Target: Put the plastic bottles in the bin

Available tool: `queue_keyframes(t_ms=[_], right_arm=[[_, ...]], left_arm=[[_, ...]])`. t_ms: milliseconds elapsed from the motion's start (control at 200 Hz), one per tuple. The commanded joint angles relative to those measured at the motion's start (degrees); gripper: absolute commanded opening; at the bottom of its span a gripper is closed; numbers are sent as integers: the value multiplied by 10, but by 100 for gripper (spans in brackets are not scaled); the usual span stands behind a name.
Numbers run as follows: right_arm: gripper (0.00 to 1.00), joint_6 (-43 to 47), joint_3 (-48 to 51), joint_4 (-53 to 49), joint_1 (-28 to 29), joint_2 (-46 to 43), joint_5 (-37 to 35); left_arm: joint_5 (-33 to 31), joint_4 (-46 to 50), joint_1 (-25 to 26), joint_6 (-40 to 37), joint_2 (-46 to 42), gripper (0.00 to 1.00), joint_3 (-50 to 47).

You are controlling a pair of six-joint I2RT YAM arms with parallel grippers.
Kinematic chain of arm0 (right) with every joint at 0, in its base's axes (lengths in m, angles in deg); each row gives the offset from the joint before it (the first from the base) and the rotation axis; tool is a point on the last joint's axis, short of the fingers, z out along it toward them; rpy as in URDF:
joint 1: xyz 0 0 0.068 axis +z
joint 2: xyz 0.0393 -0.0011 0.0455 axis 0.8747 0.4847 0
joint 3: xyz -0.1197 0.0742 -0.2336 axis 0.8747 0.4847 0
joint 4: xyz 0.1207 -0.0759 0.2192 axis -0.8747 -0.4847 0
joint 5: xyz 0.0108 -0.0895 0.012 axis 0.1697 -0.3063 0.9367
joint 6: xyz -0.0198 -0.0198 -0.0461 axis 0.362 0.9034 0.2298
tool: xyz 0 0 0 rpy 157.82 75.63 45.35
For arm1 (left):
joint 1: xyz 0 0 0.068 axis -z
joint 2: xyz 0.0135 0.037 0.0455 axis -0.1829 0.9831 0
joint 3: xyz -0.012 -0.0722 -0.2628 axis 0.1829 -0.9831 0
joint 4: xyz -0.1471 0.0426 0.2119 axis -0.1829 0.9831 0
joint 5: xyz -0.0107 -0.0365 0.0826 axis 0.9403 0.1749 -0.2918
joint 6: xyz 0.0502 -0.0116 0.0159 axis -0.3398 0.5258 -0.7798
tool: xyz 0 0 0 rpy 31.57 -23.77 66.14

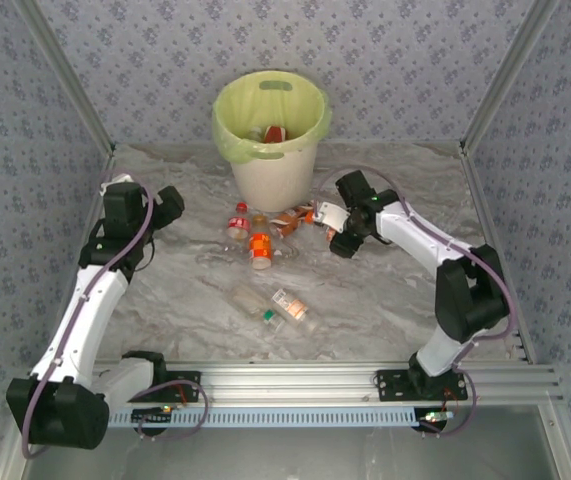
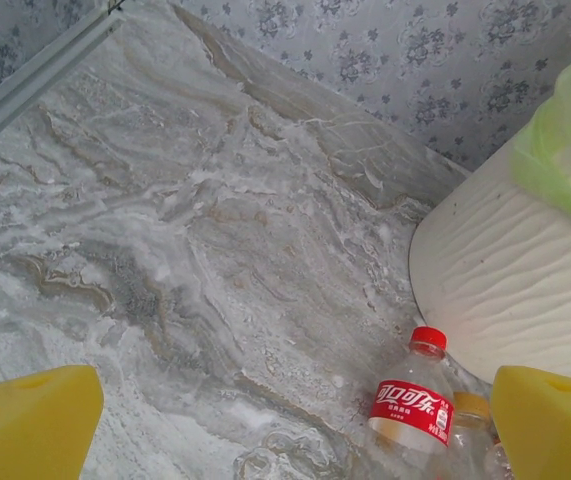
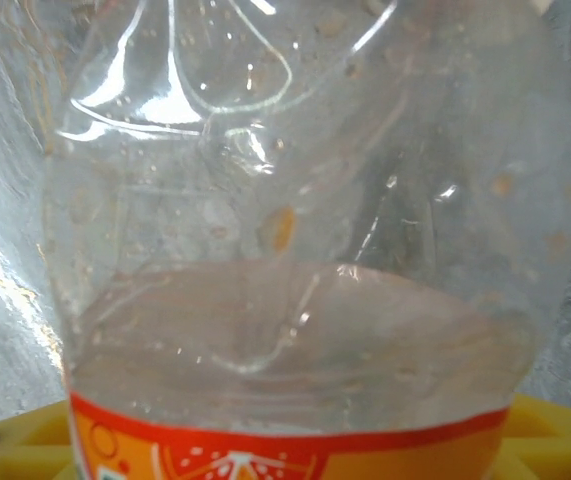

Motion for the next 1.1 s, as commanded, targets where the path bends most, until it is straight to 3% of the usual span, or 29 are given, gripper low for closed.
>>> queue_keyframes(t_ms=[0,300,480,755,1094], right_arm=[[60,-37,5,11,4,-41,25],[59,-93,0,130,-9,-149,155],[59,-154,-75,187,-17,-136,211],[59,-263,-264,199,-17,-44,177],[61,-310,-513,183,-10,145,111]], left_arm=[[12,-15,-4,13,5,100,7],[16,-11,-7,21,10,100,5],[19,-7,-8,22,9,99,1],[22,3,-10,19,5,99,-3],[31,2,-15,21,9,100,-7]])
